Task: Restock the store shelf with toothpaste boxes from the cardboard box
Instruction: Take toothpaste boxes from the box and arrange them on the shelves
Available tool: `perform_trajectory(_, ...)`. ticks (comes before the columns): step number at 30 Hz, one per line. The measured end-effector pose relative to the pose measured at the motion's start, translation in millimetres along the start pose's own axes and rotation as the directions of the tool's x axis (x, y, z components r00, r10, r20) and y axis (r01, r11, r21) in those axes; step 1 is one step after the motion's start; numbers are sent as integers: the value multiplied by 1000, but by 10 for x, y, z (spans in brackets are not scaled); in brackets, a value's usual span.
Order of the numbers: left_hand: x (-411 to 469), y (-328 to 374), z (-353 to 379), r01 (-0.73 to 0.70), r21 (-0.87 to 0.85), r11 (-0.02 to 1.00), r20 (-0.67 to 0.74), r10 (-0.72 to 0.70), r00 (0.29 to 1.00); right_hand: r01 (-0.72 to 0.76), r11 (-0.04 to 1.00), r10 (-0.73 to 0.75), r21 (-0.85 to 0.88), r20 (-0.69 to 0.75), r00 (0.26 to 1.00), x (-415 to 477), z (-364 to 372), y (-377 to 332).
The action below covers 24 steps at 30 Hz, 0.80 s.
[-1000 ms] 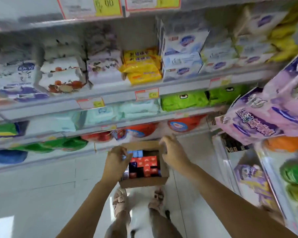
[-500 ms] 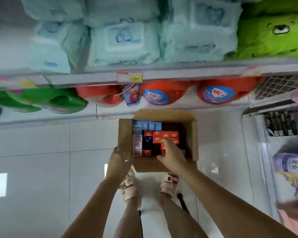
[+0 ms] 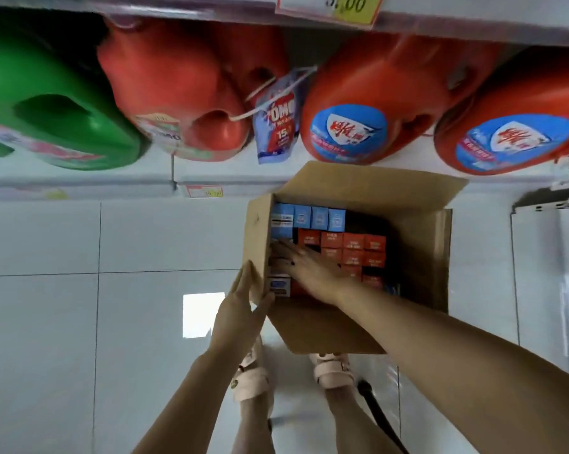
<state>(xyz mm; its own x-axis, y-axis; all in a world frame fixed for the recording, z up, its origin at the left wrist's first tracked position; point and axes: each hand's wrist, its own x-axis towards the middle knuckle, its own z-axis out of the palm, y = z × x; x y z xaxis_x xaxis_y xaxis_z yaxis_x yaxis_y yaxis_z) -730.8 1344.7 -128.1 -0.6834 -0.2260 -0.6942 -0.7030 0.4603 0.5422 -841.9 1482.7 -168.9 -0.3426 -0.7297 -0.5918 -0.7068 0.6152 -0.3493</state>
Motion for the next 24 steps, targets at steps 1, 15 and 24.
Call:
perform_trajectory(1,35,-24,41,-3,-15,1000,5,3,1000,1,1000,-1,-16,19,1000,6,40,68)
perform_trajectory(15,127,-91,183,17,-154,988,90,-3,996,83,963,-64,-258,82,995,-273,137,465)
perform_trajectory(24,138,-152,271,31,-140,990,65,-22,998,-12,987,22,-161,62,998,47,59,268)
